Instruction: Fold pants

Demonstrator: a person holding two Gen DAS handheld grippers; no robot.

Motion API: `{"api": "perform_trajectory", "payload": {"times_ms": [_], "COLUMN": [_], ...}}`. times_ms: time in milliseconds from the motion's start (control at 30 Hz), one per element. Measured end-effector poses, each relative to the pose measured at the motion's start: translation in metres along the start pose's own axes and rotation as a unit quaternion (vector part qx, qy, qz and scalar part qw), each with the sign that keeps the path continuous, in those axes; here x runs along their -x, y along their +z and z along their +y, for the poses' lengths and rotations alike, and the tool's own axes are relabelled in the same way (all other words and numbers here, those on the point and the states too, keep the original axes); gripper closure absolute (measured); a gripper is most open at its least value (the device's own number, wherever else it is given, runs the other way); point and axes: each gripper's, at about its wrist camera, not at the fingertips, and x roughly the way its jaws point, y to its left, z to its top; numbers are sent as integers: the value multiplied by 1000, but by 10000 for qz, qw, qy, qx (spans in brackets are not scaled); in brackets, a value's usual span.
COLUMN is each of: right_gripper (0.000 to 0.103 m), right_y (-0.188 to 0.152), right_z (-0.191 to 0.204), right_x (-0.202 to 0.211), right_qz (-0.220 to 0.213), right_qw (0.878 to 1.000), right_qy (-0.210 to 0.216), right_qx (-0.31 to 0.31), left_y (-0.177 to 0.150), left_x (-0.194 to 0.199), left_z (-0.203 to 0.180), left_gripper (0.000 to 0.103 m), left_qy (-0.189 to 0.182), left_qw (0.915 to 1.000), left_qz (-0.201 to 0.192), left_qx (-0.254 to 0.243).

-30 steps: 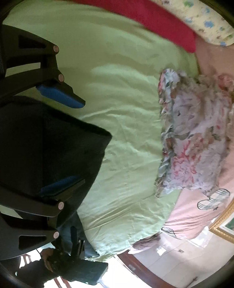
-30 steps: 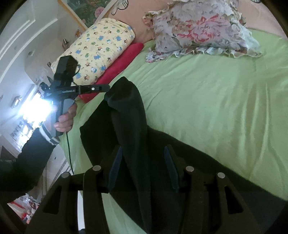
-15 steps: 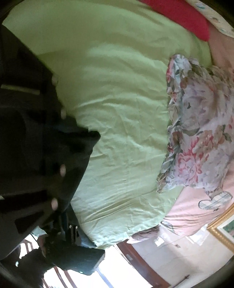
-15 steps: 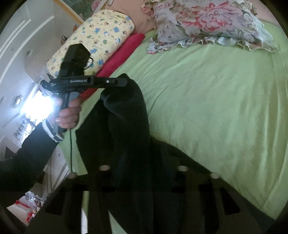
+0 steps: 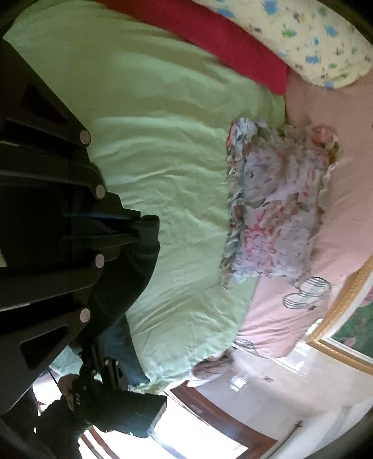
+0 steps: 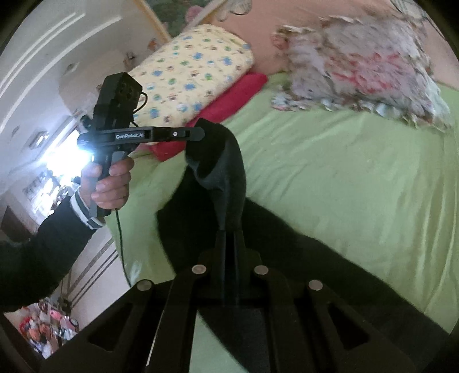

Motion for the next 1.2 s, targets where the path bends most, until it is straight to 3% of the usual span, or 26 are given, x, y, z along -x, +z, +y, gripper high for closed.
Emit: {"api": "perform_trajectory", "payload": {"times_ms": [233, 567, 833, 1067, 1133, 1167, 1200], "right_gripper": [98, 98, 98, 94, 93, 91, 90], "right_y": [-17, -45, -54, -58, -57, -57, -56], "right_z": [29, 47, 48, 49, 47, 47, 46], "right_x": [-10, -46, -62, -62, -58, -56, -53], "right_qz": [212, 669, 893, 930, 903, 876, 835], "right_qw": [9991, 9962, 9943, 9943, 9951, 9955, 9960], "right_qy": [138, -39, -146, -128, -104, -59, 39], "right_qx": [330, 548, 572, 500, 389, 364, 308], "left_y": [-49, -108, -140, -160, -162, -163, -163], "left_x": [27, 26, 27, 29, 36, 39, 43], "left_z": [10, 41, 55, 53, 47, 44, 41], "left_gripper": [97, 96, 95, 98, 93, 85, 70], "left_qy": [-21, 45, 118, 337, 394, 422, 492], "left_qw": [9989, 9930, 9857, 9797, 9772, 9760, 9737], "left_qz": [-267, -379, -527, -384, -488, -523, -556], "left_qx": [386, 1118, 1594, 1940, 2028, 2072, 2153]}}
